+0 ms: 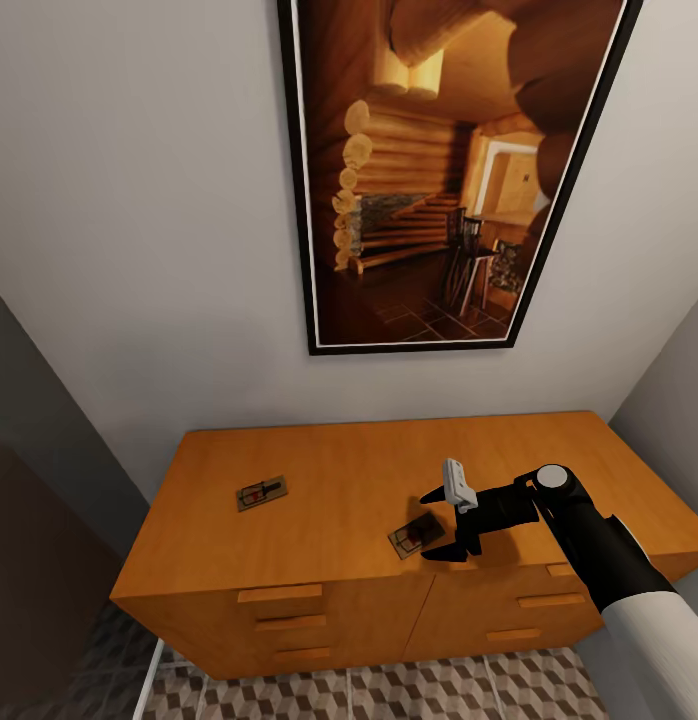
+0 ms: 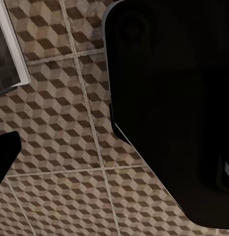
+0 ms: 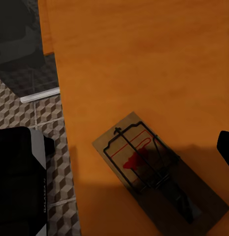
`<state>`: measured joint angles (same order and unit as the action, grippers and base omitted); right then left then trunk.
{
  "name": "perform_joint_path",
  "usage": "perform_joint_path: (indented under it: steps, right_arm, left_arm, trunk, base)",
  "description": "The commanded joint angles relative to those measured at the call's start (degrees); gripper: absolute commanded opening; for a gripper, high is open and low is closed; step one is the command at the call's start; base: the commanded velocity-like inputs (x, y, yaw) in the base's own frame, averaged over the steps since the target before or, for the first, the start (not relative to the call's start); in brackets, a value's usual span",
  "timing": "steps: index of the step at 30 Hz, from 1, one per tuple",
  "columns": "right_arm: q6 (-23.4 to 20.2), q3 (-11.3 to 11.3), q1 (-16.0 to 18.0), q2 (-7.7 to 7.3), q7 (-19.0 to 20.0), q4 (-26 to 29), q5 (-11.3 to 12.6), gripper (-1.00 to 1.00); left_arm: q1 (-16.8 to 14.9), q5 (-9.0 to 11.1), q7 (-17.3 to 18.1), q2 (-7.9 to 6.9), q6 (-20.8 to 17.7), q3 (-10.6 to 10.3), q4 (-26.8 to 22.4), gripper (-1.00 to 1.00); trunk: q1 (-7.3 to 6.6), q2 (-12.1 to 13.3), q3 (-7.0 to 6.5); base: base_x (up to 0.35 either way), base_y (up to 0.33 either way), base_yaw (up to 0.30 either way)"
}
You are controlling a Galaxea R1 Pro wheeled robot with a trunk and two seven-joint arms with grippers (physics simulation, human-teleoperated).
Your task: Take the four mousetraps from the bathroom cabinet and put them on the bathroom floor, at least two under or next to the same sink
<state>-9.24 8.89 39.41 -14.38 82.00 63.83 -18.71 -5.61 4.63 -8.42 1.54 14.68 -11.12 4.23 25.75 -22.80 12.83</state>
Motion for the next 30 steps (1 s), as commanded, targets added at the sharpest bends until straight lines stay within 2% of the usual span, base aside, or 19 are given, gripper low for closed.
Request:
perform_joint_path:
  steps: [1, 13, 19, 25, 30]
  right_arm:
    - [-0.6, 0.1, 0.1, -0.04, 0.2, 0.1, -0.1, 1.00]
    - [-0.5, 0.1, 0.1, -0.04, 0.0, 0.1, -0.3, 1.00]
    - [-0.6, 1.1, 0.1, -0.06, -0.8, 0.7, -1.8, 1.00]
    - [-0.6, 2.9, 0.1, -0.04, -2.2, 1.0, -4.8, 1.00]
    - [-0.5, 4.8, 0.1, 0.00, -5.5, 1.1, -9.8, 1.00]
  left_arm:
    - [-0.1, 0.5, -0.1, 0.04, 0.4, -0.5, 0.3, 1.00]
    - [-0.1, 0.4, -0.1, 0.04, 0.4, -0.5, 0.3, 1.00]
    - [-0.1, 0.4, -0.1, 0.07, 0.4, -0.5, 0.2, 1.00]
    - [-0.1, 0.3, -0.1, 0.12, 0.5, -0.5, 0.2, 1.00]
    - [-0.1, 0.3, -0.1, 0.13, 0.5, -0.5, 0.2, 1.00]
  trunk:
    - [0.03, -0.1, 0.11]
    - [0.03, -0.1, 0.11]
    - [0.03, -0.1, 0.11]
    - [0.03, -0.1, 0.11]
    - [0.03, -0.1, 0.11]
  base:
    - [0.000, 0.000, 0.000]
    - [0.000, 0.000, 0.000]
    - [0.000, 0.000, 0.000]
    - [0.000, 0.000, 0.000]
    - [0.000, 0.000, 0.000]
